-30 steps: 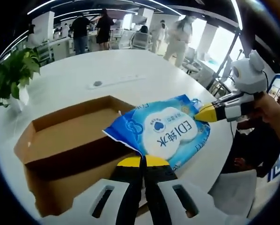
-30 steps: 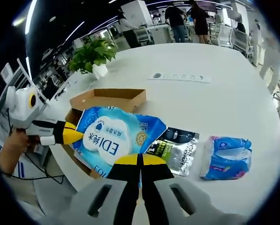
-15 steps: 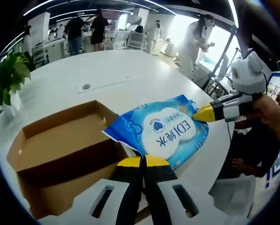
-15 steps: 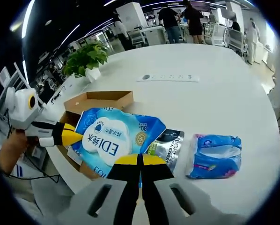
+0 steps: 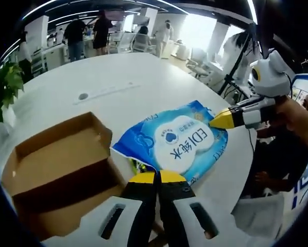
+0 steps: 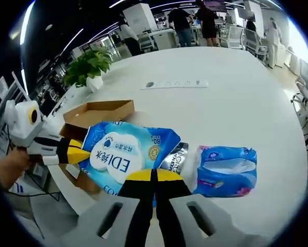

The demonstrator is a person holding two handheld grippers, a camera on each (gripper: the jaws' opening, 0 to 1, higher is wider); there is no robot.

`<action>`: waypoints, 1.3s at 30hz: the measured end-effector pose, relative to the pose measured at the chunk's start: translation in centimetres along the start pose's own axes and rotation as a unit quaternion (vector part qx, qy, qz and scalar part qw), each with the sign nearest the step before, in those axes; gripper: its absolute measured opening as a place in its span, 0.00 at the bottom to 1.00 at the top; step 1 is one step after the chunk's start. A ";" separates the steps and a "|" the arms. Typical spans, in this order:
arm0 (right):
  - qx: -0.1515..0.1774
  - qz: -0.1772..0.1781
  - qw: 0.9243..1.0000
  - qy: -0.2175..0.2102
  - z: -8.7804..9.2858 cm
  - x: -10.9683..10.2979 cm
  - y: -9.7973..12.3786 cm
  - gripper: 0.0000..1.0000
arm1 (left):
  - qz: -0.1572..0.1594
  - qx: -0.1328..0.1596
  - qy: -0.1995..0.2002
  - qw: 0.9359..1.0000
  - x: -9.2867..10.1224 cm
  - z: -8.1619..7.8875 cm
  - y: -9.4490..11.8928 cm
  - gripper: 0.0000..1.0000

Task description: Operate the shoe box by opening the lid, removing the specified soft item, and placing it in the target area until the item is outside and the box remains undamaged.

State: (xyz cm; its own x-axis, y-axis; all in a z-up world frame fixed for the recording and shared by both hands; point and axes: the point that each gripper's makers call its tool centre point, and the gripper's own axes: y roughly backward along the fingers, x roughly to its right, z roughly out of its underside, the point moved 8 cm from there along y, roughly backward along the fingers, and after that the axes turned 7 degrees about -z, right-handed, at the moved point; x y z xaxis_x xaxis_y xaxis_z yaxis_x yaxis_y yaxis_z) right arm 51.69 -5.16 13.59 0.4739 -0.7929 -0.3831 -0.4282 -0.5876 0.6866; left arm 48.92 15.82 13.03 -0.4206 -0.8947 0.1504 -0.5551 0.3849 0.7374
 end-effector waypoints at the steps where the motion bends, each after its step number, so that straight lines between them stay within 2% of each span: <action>1: 0.000 0.001 1.000 0.001 0.1 0.1 -0.1 0.00 | 0.000 -0.001 -0.002 1.000 0.0 0.0 -0.2 0.00; 16: -0.011 -0.004 1.000 -0.015 0.9 2.5 -2.6 0.00 | -0.003 -0.032 -0.020 0.999 -0.5 -0.1 -3.3 0.00; 28: -0.034 0.001 0.999 -0.024 1.5 4.5 -4.3 0.00 | -0.005 -0.070 -0.058 0.996 -0.3 -0.4 -5.9 0.00; 39: -0.043 0.001 0.999 -0.020 1.7 5.0 -5.6 0.00 | -0.015 -0.091 -0.095 0.991 -0.7 -0.3 -6.9 0.00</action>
State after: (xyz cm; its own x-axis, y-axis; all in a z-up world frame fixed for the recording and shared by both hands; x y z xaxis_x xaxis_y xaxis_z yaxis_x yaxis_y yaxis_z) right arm 55.19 -6.11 6.81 0.4417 -0.8007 -0.4046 -0.3606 -0.5714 0.7372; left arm 53.25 13.71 7.99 -0.5421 -0.8402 0.0124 -0.4384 0.2953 0.8489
